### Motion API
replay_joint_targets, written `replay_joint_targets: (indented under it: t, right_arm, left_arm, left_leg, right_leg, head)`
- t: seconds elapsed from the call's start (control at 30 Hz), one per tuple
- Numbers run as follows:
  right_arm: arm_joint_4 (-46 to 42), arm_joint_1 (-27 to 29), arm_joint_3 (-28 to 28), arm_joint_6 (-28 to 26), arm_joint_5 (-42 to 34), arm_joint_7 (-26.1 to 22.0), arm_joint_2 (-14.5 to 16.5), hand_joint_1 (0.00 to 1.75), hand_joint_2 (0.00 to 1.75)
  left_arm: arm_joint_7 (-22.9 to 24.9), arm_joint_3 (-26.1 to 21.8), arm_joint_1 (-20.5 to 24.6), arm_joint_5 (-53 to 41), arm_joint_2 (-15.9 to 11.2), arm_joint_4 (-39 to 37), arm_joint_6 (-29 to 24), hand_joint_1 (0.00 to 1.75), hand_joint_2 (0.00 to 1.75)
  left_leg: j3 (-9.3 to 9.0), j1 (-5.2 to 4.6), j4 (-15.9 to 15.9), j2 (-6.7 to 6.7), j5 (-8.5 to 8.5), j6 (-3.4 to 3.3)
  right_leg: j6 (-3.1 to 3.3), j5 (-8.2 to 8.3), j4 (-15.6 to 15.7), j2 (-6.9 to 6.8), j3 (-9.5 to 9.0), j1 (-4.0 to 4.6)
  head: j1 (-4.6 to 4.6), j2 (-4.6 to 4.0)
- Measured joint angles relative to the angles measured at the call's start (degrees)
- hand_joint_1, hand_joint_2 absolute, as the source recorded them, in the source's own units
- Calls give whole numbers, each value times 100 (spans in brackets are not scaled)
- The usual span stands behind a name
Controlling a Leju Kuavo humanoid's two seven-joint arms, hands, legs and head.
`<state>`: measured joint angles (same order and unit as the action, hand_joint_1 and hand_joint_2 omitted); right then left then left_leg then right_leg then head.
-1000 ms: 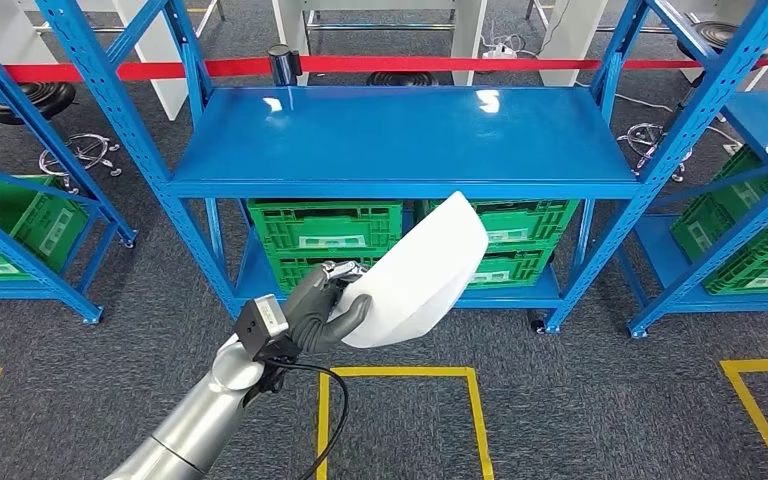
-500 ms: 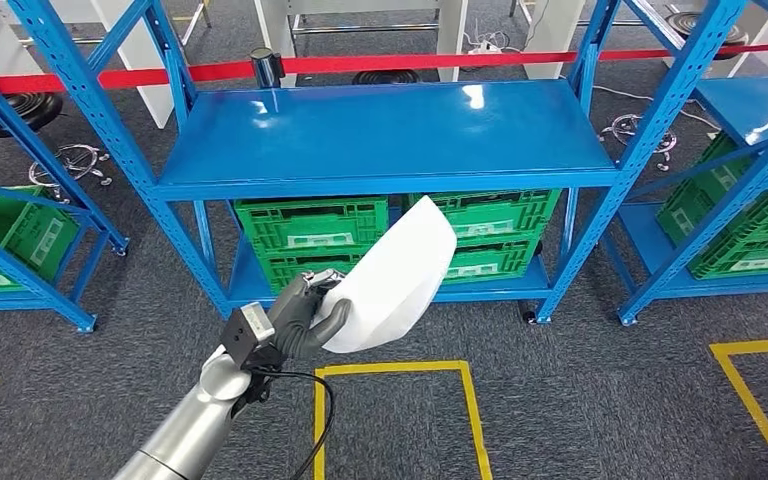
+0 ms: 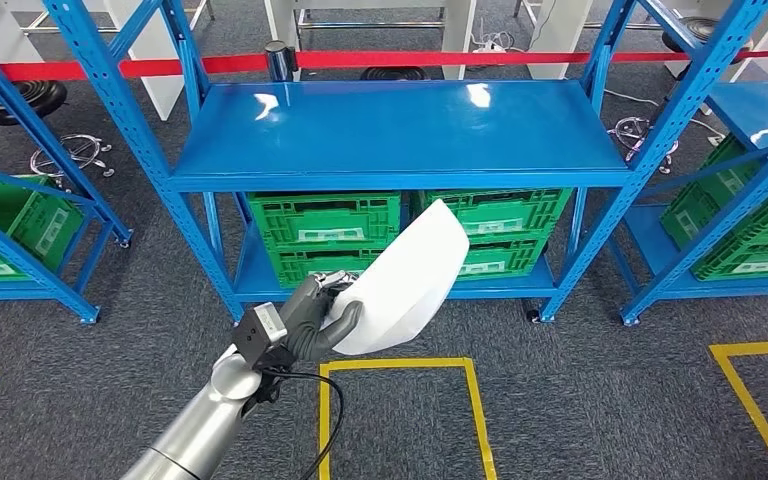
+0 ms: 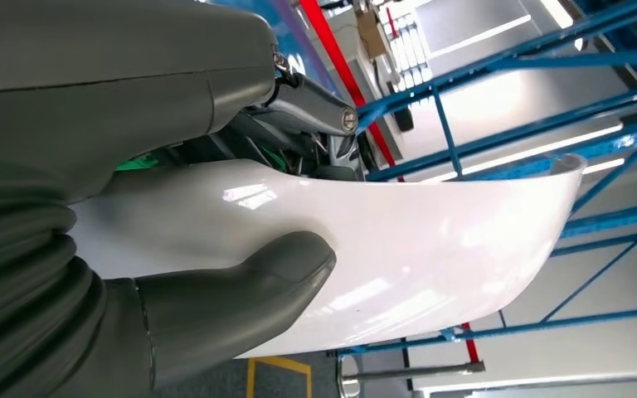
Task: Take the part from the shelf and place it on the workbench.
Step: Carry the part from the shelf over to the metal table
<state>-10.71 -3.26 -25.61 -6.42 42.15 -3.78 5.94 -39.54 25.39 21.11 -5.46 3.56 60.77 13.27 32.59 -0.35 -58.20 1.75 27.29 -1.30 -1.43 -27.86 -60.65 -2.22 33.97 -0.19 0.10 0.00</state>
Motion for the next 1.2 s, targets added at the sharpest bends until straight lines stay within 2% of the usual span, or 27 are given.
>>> replay_joint_targets:
  t: [0.03, 0.07, 0.13, 0.17, 0.23, 0.3, 0.33, 0.37, 0.4, 0.43, 0.5, 0.53, 0.57, 0.63, 0.67, 0.7, 0.77, 0.83, 0.87, 0.9, 0.93, 1.0, 1.03, 1.07, 1.13, 1.17, 1.2]
  right_arm:
    - [0, -9, -12, 14, -4, -2, 1, 0, 175]
    - [0, -12, -19, 22, -3, -2, 2, 0, 175]
    - [0, 6, -31, 31, 4, -1, 2, 0, 175]
    - [0, 15, -36, 32, 10, -1, 1, 0, 175]
    - [0, 17, -39, 34, 27, -2, -1, 0, 175]
    - [0, 19, -40, 43, 38, -3, 0, 0, 175]
    - [1, 27, -40, 46, 40, -4, 1, 0, 175]
    - [1, 34, -40, 47, 40, -9, 1, 0, 175]
    - [1, 38, -40, 47, 41, -17, 1, 0, 175]
    - [1, 36, -40, 46, 40, -27, 2, 0, 175]
    - [0, 24, -42, 45, 28, -42, 5, 0, 175]
    - [0, 19, -44, 45, 18, -50, 7, 0, 175]
    - [0, 21, -46, 39, 10, -64, 7, 0, 175]
    - [1, 43, -50, 9, 6, -111, 5, 0, 175]
    - [2, 55, -52, -11, 9, -130, 4, 0, 175]
    - [2, 59, -55, -26, 15, -141, 3, 0, 175]
    - [1, 41, -62, -42, 40, -149, 3, 0, 175]
    - [0, 17, -66, -32, 96, -146, 2, 0, 175]
    - [0, 14, -66, -9, 125, -143, 1, 0, 175]
    - [0, 16, -66, 23, 150, -140, -4, 0, 175]
    - [0, 21, -66, 56, 163, -141, -14, 0, 175]
    - [0, 16, -68, 79, 155, -160, -37, 0, 175]
    - [0, 1, -71, 66, 143, -175, -44, 0, 175]
    - [0, -16, -79, 44, 127, -191, -48, 0, 175]
    - [0, -40, -107, -12, 92, -216, -51, 0, 175]
    - [0, -46, -123, -46, 75, -232, -54, 0, 175]
    - [0, -57, -137, -84, 64, -252, -58, 0, 175]
  left_arm:
    - [-5, -11, 2, -7, 8, -1, 3, 175, 175]
    - [-10, -24, 2, -9, 14, -2, 8, 175, 175]
    - [-15, -49, 4, -8, 36, 2, 36, 175, 175]
    - [-18, -60, 6, -3, 47, 6, 60, 175, 175]
    - [-23, -82, 3, 17, 59, 9, 101, 175, 175]
    - [-26, -93, -10, 30, 59, 2, 119, 175, 175]
    - [-26, -95, -18, 31, 58, -3, 127, 175, 175]
    - [-26, -96, -22, 31, 57, -7, 141, 175, 175]
    - [-26, -97, -23, 32, 57, -9, 160, 175, 175]
    - [-26, -97, -21, 32, 57, -9, 184, 175, 175]
    - [-28, -100, -16, 34, 56, -9, 224, 175, 175]
    - [-30, -104, -18, 34, 54, -8, 240, 175, 175]
    - [-31, -111, -22, 35, 52, -7, 253, 175, 175]
    - [-37, -122, -31, 35, 54, 17, 280, 175, 175]
    - [-42, -125, -36, 35, 57, 44, 290, 175, 175]
    - [-48, -126, -44, 38, 61, 80, 294, 175, 175]
    - [-57, -136, -101, 44, 53, 159, 297, 175, 175]
    - [-59, -154, -206, 66, 27, 241, 297, 175, 175]
    - [-59, -162, -258, 80, 17, 286, 297, 175, 175]
    - [-59, -169, -301, 92, 8, 338, 294, 175, 175]
    - [-59, -175, -332, 99, 1, 389, 288, 175, 175]
    - [-60, -186, -360, 102, -15, 480, 263, 175, 175]
    - [-62, -196, -368, 102, -25, 515, 248, 175, 175]
    - [-63, -206, -377, 102, -34, 544, 236, 175, 175]
    - [-66, -221, -391, 103, -44, 585, 228, 175, 175]
    - [-66, -223, -392, 106, -45, 600, 239, 175, 175]
    - [-66, -225, -389, 116, -47, 609, 259, 175, 175]
  left_leg:
    - [1, -15, -6, 38, 9, 28]
    - [1, -26, -6, 78, 15, 58]
    - [-7, -21, -6, 137, 30, 125]
    - [16, -13, -72, 108, 88, 163]
    - [208, 15, -532, -30, 381, 232]
    - [557, 35, -1309, -125, 751, 270]
    - [682, 41, -1580, -138, 829, 279]
    - [711, 46, -1642, -146, 791, 281]
    - [626, 51, -1468, -161, 645, 277]
    - [443, 59, -1095, -215, 427, 266]
    - [66, 81, -314, -466, 126, 237]
    - [-39, 84, -84, -566, 69, 222]
    - [-73, 78, 0, -613, 77, 201]
    - [-75, 68, 32, -506, 53, 132]
    - [-82, 72, 53, -441, 36, 88]
    - [-89, 81, 76, -370, 20, 46]
    - [-94, 77, 95, -209, 13, -7]
    - [-88, 65, 90, -29, 24, -26]
    - [-88, 63, 86, 49, 30, -27]
    - [-89, 63, 81, 122, 37, -22]
    - [-91, 63, 71, 184, 48, -12]
    - [-96, 40, 39, 290, 80, 33]
    - [-100, 23, 28, 339, 94, 63]
    - [-107, 6, 25, 386, 103, 93]
    - [-128, -4, 40, 474, 109, 155]
    - [-129, 5, 22, 432, 133, 193]
    - [-95, 17, -73, 317, 208, 229]
  right_leg:
    - [35, 40, 187, -42, -78, 18]
    - [70, 33, 237, -29, -79, 32]
    - [135, 67, 253, 78, -59, 15]
    - [167, 85, 266, 126, -56, 1]
    - [216, 116, 285, 214, -52, -30]
    - [231, 125, 283, 308, -36, -34]
    - [231, 127, 281, 361, -32, -34]
    - [228, 130, 279, 418, -32, -35]
    - [222, 132, 277, 480, -36, -36]
    - [211, 135, 274, 546, -43, -38]
    - [165, 142, 264, 672, -32, -40]
    - [129, 153, 261, 728, -13, -47]
    - [87, 169, 263, 785, 12, -58]
    - [2, 198, 274, 874, 49, -82]
    - [-29, 176, 238, 820, 75, -80]
    - [-53, 95, 114, 701, 139, -71]
    - [-87, -249, -524, 393, 446, -61]
    - [-121, -540, -1249, 282, 790, -68]
    - [-129, -536, -1357, 268, 832, -70]
    - [-132, -436, -1251, 249, 764, -70]
    - [-126, -259, -919, 201, 578, -70]
    - [-82, 27, -105, -47, 148, -51]
    - [-49, 92, 147, -138, 21, -37]
    - [-15, 99, 250, -186, -19, -23]
    - [49, 117, 246, -72, 2, -19]
    - [81, 133, 259, -18, 4, -33]
    - [116, 153, 274, 39, 5, -49]
  head:
    - [1, 0]
    - [-2, 0]
    - [-13, 0]
    - [-21, 0]
    - [-57, 0]
    - [-106, 0]
    - [-121, 0]
    - [-132, 0]
    - [-140, 0]
    - [-148, 0]
    - [-160, 0]
    - [-161, 0]
    - [-161, 0]
    - [-160, 0]
    - [-151, 0]
    - [-128, 0]
    - [-78, 0]
    - [-58, 0]
    - [-54, 0]
    - [-48, 0]
    - [-40, 0]
    - [-27, 0]
    - [-29, 0]
    - [-37, 0]
    - [-51, 0]
    - [-55, 0]
    - [-64, 0]
